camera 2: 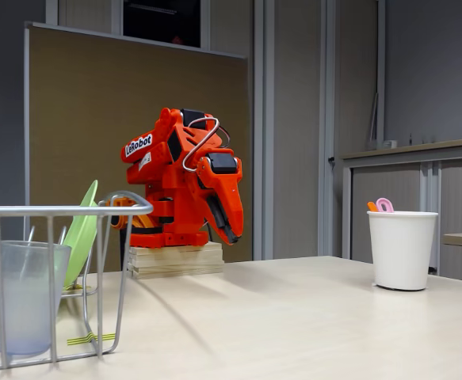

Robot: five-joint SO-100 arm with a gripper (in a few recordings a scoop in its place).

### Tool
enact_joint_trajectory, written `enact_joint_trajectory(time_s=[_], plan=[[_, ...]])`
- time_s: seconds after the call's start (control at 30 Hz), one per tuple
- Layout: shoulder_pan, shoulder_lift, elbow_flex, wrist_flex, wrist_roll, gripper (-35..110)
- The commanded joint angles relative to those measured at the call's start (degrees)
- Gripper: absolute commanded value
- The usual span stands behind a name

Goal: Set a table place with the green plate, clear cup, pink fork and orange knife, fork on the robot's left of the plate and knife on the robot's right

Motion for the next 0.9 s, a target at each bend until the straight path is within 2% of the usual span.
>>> enact_joint_trajectory(time_s=[0.0, 0.5, 0.73, 0.87], plan=[[-0.79, 0.00, -0.18, 0.79, -1.05, 0], [-0.53, 0.00, -0.18, 0.79, -1.05, 0], [7.82, 0.18, -0.18, 0.79, -1.05, 0], [9.05, 0.18, -0.18, 0.88, -0.97, 0]])
